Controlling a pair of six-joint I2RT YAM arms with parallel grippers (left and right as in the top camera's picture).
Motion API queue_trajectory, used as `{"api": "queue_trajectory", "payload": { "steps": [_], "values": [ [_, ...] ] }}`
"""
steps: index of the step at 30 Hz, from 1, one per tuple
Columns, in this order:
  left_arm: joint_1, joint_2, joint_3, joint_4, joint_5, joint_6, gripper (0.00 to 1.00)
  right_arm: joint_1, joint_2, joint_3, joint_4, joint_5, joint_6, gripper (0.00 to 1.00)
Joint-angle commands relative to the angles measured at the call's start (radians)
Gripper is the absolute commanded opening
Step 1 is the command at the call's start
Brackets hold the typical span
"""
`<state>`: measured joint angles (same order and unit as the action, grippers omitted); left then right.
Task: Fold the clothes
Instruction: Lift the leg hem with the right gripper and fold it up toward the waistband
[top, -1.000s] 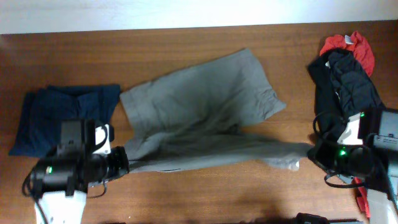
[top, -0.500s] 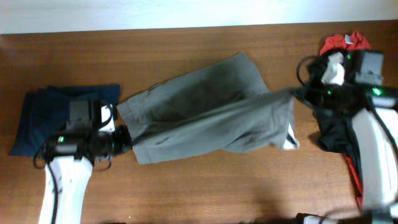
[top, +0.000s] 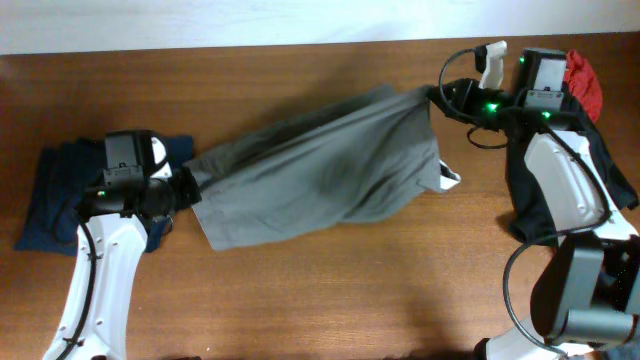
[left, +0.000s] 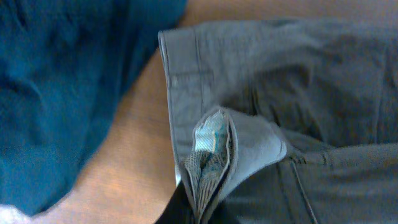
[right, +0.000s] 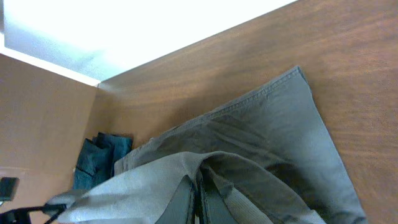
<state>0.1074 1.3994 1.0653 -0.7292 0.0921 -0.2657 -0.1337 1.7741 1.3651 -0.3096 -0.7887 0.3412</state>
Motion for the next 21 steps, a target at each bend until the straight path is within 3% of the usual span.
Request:
{"api": "queue_trajectory", "payload": {
  "steps": [1, 12, 21],
  "values": [
    [0.033, 0.022, 0.004, 0.024, -0.142, 0.017, 0.02, -0.003, 0.041, 0.02, 0.043, 0.067, 0.038, 0.04],
    [0.033, 0.141, 0.004, 0.074, -0.198, 0.039, 0.02, 0.064, 0.146, 0.02, 0.135, 0.145, 0.038, 0.04],
    [0.033, 0.224, 0.004, 0.209, -0.19, 0.039, 0.02, 0.096, 0.195, 0.02, 0.235, 0.173, 0.039, 0.04]
  ]
}}
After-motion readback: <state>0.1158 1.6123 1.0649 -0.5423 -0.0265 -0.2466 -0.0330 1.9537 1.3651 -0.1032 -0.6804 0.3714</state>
